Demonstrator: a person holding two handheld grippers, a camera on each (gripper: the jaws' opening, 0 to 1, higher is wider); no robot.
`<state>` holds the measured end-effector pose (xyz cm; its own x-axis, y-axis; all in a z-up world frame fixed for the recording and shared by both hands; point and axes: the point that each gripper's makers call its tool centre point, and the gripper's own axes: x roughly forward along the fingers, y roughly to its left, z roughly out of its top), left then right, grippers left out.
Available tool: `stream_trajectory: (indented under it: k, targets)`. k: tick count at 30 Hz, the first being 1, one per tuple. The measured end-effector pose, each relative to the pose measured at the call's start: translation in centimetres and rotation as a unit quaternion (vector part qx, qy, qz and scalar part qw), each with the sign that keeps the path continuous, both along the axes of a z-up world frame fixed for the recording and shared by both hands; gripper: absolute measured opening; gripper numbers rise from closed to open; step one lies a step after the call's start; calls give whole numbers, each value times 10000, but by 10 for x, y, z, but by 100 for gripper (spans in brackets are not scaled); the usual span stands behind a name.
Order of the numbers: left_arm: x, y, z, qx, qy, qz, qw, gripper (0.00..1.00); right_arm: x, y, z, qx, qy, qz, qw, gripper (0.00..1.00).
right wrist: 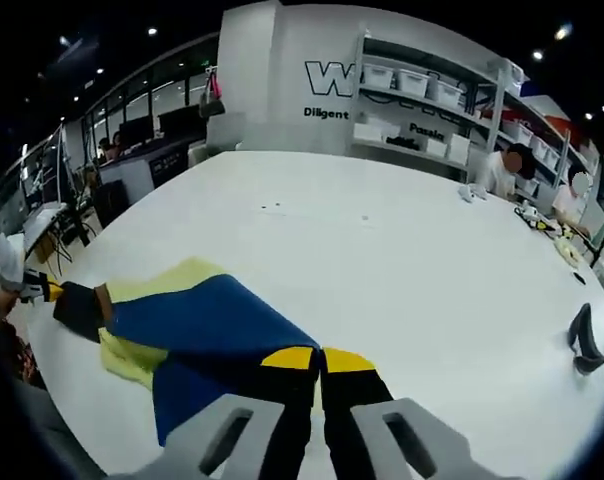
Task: Fold the garment on the visible template until the final outline fits inside the template.
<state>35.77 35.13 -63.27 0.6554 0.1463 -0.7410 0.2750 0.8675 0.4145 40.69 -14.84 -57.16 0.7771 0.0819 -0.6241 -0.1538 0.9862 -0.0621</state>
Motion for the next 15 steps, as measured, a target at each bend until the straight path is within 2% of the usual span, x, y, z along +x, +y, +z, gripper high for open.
stream_trajectory:
  k: [4, 10, 15]
  targets:
    - [1, 15, 0, 422, 37, -57, 9991, 5, -1, -16, 1, -105, 44, -168, 9998, 0]
    - [2, 33, -2, 497, 58, 88, 9987, 5, -5, -27, 2, -93, 51, -278, 9996, 0]
    - [2, 51, 2, 728, 46, 263, 9970, 5, -11, -39, 0, -143, 113, -471, 9987, 0]
